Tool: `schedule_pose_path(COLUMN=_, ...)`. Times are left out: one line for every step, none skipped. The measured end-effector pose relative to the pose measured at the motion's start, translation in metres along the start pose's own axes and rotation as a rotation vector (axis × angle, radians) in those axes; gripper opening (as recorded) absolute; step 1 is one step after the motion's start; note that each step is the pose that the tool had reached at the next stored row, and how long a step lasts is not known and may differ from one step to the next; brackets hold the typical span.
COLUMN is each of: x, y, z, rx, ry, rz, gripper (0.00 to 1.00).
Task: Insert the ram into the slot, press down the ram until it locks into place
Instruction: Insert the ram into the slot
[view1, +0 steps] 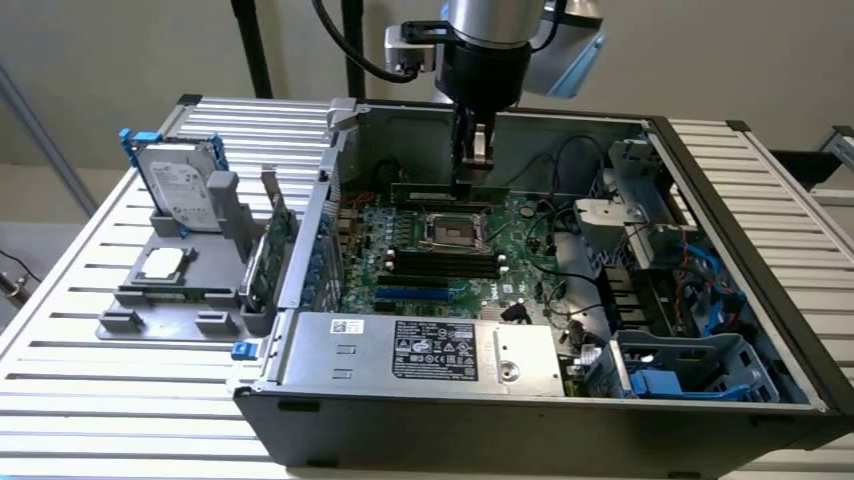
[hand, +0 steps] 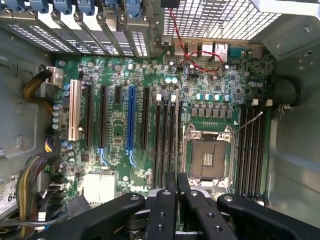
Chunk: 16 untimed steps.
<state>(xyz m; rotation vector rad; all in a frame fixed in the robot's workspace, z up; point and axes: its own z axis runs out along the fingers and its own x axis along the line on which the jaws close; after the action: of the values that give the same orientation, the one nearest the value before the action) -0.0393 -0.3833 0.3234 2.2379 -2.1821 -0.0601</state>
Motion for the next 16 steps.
schedule_pose_path(x=0.0, y=-0.0001, z=0.0018, rx=0.0, ry=0.0, rz=0.0, gripper=0.13)
schedule_pose_path(x=0.0, y=-0.0001, z=0.0036, rx=0.0, ry=-0.0001, rz=0.0, gripper=0.13)
schedule_pose_path(x=0.0, y=-0.0002, z=0.0054, rx=-0.0001, ry=0.0001, rz=0.001, gripper=0.13)
schedule_pose_path(x=0.0, y=-0.0002, z=0.0074, rx=0.0, ry=0.0, rz=0.001, gripper=0.13)
schedule_pose_path(x=0.0, y=-0.0003, z=0.0091, rx=0.0, ry=0.0, rz=0.001, gripper=0.13)
schedule_pose_path(x=0.0, y=-0.0004, z=0.0109, rx=0.0001, ry=-0.0001, rz=0.002, gripper=0.13)
schedule_pose_path(x=0.0, y=-0.0005, z=0.0128, rx=0.0, ry=0.0, rz=0.002, gripper=0.13)
schedule_pose_path(x=0.0, y=-0.0006, z=0.0157, rx=0.0, ry=-0.0001, rz=0.002, gripper=0.13)
schedule_pose_path(x=0.0, y=-0.0007, z=0.0175, rx=0.0001, ry=-0.0001, rz=0.002, gripper=0.13)
schedule_pose_path(x=0.0, y=-0.0007, z=0.0193, rx=0.0001, ry=-0.0002, rz=0.003, gripper=0.13)
schedule_pose_path(x=0.0, y=-0.0008, z=0.0211, rx=0.0001, ry=-0.0001, rz=0.003, gripper=0.13)
schedule_pose_path(x=0.0, y=-0.0008, z=0.0229, rx=0.0, ry=-0.0001, rz=0.003, gripper=0.13)
schedule_pose_path(x=0.0, y=-0.0009, z=0.0247, rx=0.0, ry=0.0, rz=0.003, gripper=0.13)
schedule_pose_path(x=0.0, y=-0.001, z=0.0267, rx=0.0001, ry=-0.0002, rz=0.003, gripper=0.13)
schedule_pose_path(x=0.001, y=-0.001, z=0.0284, rx=0.0001, ry=-0.0001, rz=0.003, gripper=0.13)
schedule_pose_path(x=0.001, y=-0.0011, z=0.0302, rx=0.0001, ry=-0.0001, rz=0.003, gripper=0.13)
